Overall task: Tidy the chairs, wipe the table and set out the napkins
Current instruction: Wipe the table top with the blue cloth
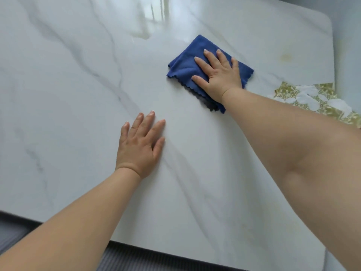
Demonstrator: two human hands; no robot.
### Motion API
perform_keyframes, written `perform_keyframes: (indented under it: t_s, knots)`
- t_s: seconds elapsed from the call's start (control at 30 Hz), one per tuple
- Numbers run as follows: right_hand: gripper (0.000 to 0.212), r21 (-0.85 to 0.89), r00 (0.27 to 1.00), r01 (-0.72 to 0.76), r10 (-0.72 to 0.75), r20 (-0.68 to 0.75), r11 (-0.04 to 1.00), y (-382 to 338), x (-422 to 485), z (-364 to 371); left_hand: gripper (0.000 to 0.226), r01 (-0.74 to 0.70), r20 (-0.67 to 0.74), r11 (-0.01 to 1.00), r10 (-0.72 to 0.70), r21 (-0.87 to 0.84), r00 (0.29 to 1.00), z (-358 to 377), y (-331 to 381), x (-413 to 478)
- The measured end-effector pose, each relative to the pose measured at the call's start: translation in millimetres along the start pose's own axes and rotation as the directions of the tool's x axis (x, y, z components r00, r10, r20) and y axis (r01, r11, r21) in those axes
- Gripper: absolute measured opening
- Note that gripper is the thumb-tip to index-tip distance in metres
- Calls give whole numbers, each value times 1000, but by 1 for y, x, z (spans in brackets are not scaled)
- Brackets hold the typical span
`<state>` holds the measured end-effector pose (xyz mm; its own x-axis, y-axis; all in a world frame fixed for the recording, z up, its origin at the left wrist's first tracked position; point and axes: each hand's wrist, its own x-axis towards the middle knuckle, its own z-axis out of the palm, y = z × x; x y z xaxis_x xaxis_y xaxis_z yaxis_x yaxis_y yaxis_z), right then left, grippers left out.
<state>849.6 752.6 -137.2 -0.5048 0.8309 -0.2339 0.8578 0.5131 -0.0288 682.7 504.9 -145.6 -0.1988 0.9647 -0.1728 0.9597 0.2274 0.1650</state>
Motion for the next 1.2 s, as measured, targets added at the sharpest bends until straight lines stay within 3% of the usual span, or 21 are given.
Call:
perform_keyframes:
  t_s: [0.1, 0.37, 0.63, 0.77, 0.97, 1.2]
  knots:
    - [67, 14, 998, -67, 67, 3, 998, -20, -34, 8, 60, 4, -2, 1000, -4, -17, 1000, 0, 0, 1]
    - [65, 60, 999, -39, 38, 23, 997, -68, -187, 41, 48, -8, -15, 993, 6, -121, 1000, -1, 1, -2]
    - [65, 91, 999, 21, -24, 29, 996, -81, -324, 74, 52, 19, 98, 999, -15, -39, 995, -4, 4, -8]
    - [62, 106, 999, -13, 10, 35, 994, -65, -369, 84, 54, 17, 131, 999, -12, -38, 991, -10, 22, -18]
    - [63, 97, 992, -49, 37, 122, 994, -24, -391, 81, 54, -185, 128, 981, 191, -59, 973, -3, 65, -35]
    - [71, 83, 987, -100, 88, 133, 991, 50, -399, 78, 56, -267, 121, 944, 293, -191, 949, 0, 130, -30]
